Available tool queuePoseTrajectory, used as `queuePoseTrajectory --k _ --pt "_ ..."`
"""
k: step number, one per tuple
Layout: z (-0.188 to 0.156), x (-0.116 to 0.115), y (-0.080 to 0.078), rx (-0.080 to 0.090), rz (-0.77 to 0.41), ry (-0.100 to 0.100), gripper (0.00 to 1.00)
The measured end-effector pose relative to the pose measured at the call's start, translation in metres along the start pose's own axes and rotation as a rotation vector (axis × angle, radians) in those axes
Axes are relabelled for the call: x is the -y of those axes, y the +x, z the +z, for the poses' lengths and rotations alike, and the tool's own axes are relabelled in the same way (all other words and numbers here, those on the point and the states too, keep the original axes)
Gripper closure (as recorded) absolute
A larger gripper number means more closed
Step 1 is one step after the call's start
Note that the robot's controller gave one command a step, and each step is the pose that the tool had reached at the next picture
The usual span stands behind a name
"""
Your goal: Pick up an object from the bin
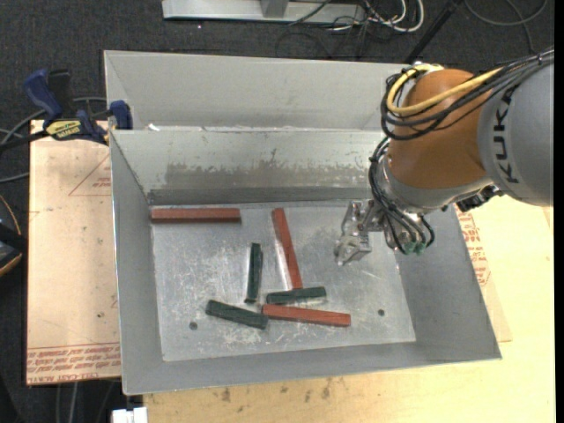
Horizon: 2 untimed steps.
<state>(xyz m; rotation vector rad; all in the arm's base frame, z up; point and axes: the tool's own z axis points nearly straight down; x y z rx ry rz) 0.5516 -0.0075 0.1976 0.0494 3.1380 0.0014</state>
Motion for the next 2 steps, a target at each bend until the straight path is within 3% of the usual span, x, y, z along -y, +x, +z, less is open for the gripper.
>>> queuePoseTrajectory --k 1,2 --pt "0.0001 -0.0001 0.0001 0.0 0.0 0.0 0.0" --pt "0.0001 -0.0001 0.0001 0.0 0.0 0.0 0.0"
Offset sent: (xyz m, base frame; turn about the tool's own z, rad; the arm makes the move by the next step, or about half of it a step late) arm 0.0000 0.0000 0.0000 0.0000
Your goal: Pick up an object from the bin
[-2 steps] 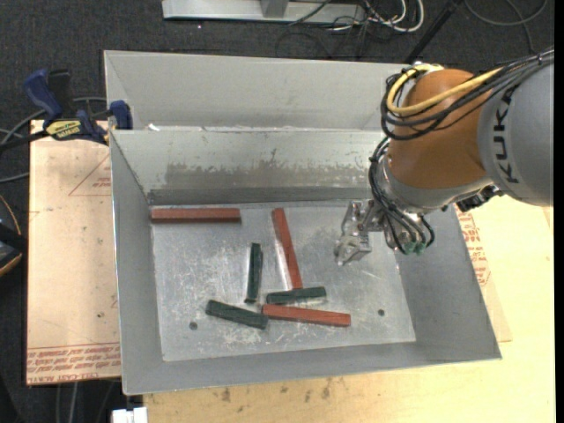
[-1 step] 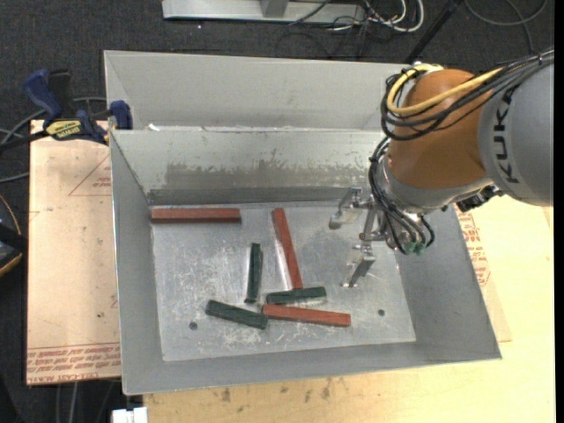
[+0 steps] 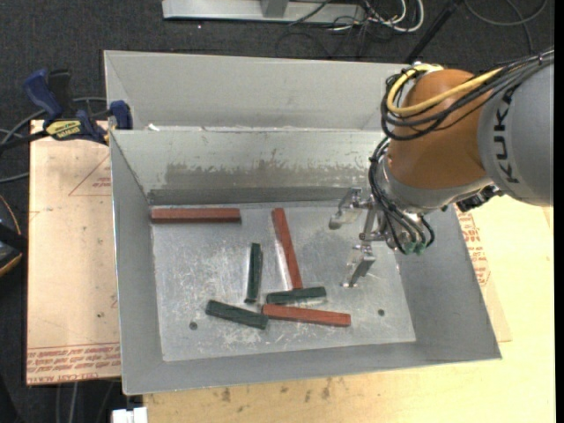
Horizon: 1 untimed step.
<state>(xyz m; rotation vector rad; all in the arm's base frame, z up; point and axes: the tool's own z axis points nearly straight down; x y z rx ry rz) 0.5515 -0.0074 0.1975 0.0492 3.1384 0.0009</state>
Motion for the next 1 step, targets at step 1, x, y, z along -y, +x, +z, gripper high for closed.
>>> queuePoseTrajectory --k 1 --pt "0.1207 -0.0019 0.0114 0.006 -0.144 -0.001 1.0"
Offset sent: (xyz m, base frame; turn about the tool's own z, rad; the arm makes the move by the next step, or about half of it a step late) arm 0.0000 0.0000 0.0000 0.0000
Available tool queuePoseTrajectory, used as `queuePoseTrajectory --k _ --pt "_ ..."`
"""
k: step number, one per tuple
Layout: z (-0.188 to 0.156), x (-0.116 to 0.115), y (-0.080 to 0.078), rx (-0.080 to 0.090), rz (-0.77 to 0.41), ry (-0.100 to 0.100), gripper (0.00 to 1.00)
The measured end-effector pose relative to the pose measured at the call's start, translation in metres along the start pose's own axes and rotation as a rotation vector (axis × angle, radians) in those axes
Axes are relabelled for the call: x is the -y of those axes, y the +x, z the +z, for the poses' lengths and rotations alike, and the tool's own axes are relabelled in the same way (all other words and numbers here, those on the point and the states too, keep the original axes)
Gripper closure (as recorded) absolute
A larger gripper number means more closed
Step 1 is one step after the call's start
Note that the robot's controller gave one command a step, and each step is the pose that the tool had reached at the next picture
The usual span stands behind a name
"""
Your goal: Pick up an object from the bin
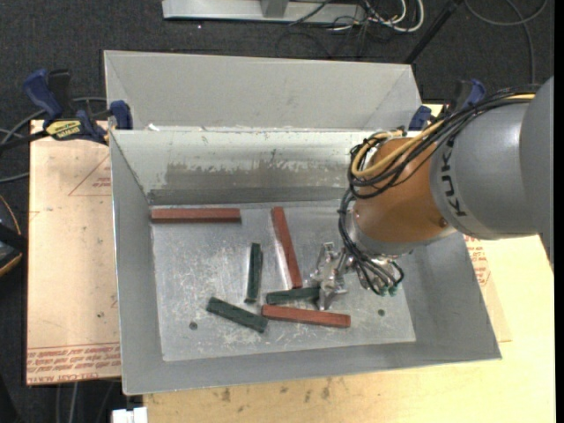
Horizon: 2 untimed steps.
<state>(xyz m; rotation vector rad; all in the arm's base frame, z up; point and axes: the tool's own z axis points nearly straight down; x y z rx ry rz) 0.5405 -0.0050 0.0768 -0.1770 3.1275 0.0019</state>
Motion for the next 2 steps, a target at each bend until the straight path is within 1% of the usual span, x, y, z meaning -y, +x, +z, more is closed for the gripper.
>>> queuePoseTrajectory --k 1,2 --pt "0.0 0.0 0.0 0.0 -0.001 0.0 1.0" --pt "-0.148 -0.005 -0.018 -0.003 -0.015 0.001 1.0"
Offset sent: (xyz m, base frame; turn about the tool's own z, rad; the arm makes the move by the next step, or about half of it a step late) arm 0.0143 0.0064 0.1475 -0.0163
